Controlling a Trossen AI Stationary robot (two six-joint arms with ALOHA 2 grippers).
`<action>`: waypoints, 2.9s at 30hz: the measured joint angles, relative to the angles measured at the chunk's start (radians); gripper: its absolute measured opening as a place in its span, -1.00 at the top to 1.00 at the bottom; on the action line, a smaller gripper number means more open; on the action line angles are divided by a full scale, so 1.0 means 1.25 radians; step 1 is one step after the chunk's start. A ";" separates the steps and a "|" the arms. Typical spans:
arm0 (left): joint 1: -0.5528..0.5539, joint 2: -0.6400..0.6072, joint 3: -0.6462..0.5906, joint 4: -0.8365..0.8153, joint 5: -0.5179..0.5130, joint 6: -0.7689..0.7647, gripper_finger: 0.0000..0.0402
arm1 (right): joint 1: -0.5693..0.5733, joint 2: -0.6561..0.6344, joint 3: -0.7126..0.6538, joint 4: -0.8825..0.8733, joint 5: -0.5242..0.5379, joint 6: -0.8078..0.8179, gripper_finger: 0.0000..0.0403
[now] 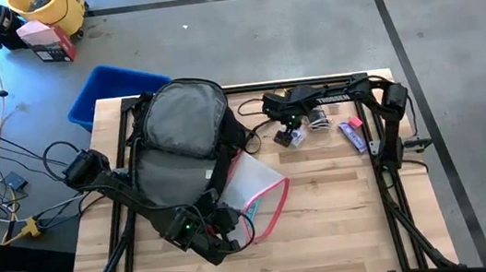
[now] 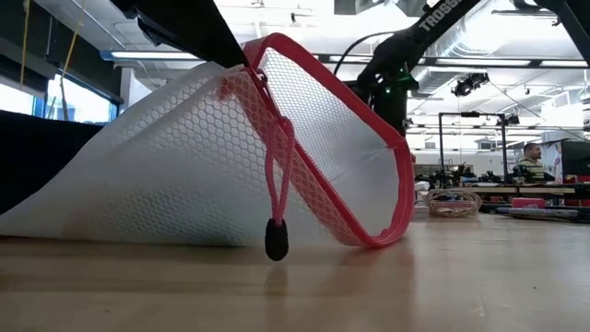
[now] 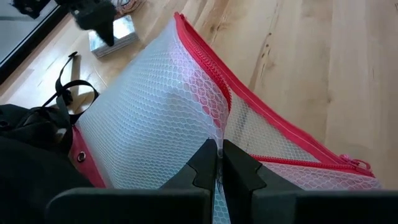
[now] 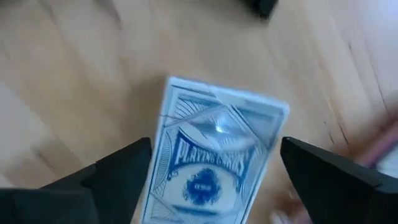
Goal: Unpack backpack
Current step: Put the white game card into the pink zip bag
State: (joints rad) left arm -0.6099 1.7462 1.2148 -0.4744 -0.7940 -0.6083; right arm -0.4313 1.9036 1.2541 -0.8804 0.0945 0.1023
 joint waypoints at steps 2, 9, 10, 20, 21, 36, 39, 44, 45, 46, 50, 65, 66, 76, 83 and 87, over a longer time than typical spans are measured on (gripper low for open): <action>0.002 0.000 0.000 0.000 0.000 0.000 1.00 | 0.000 0.000 -0.001 -0.022 0.039 -0.004 -0.81; 0.001 0.000 0.000 0.000 0.000 0.001 1.00 | 0.000 0.003 -0.006 -0.010 0.043 0.003 -0.92; 0.002 0.000 0.000 0.001 0.000 0.001 1.00 | 0.000 0.008 -0.006 -0.006 0.041 0.004 -0.92; 0.001 0.000 0.000 -0.001 0.006 0.000 1.00 | -0.021 0.064 -0.002 0.006 0.002 0.020 -0.92; 0.001 0.000 0.000 -0.001 0.006 0.000 1.00 | -0.019 0.067 -0.002 0.005 -0.001 0.025 -0.92; -0.005 0.000 0.000 -0.003 0.005 -0.001 1.00 | 0.020 0.052 -0.054 0.037 0.014 0.119 -0.37; -0.007 0.000 0.000 -0.004 0.005 0.000 1.00 | 0.052 0.013 -0.055 0.016 0.035 0.141 -0.37; -0.010 0.000 0.000 -0.016 -0.008 0.000 1.00 | 0.150 -0.113 -0.043 -0.052 -0.020 0.224 -0.37; -0.010 0.000 0.000 -0.017 -0.014 0.001 1.00 | 0.175 -0.143 -0.040 -0.059 -0.014 0.251 -0.37; -0.013 0.000 0.000 -0.021 -0.020 0.000 1.00 | 0.206 -0.167 -0.041 -0.083 -0.009 0.286 -0.37; -0.016 0.003 -0.001 -0.027 -0.029 -0.002 1.00 | 0.365 -0.241 -0.044 -0.083 -0.063 0.446 -0.37; -0.004 0.005 -0.001 -0.013 -0.064 0.025 1.00 | 0.628 -0.112 -0.041 0.425 -0.020 0.671 -0.37; -0.004 0.005 -0.001 -0.009 -0.061 0.031 1.00 | 0.608 -0.089 -0.041 0.443 -0.019 0.672 -0.37; -0.019 0.006 -0.002 0.022 -0.054 0.090 1.00 | 0.453 0.067 -0.041 0.669 0.003 0.702 -0.37; -0.022 0.005 -0.002 0.020 -0.056 0.092 1.00 | 0.437 0.072 -0.041 0.773 -0.035 0.646 -0.88; -0.025 0.005 -0.002 0.017 -0.042 0.092 1.00 | 0.442 0.069 -0.041 0.778 -0.037 0.612 -0.66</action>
State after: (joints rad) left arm -0.6415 1.7531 1.2121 -0.4531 -0.8462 -0.4928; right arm 0.1210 1.9898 1.2026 0.0919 0.0483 0.8670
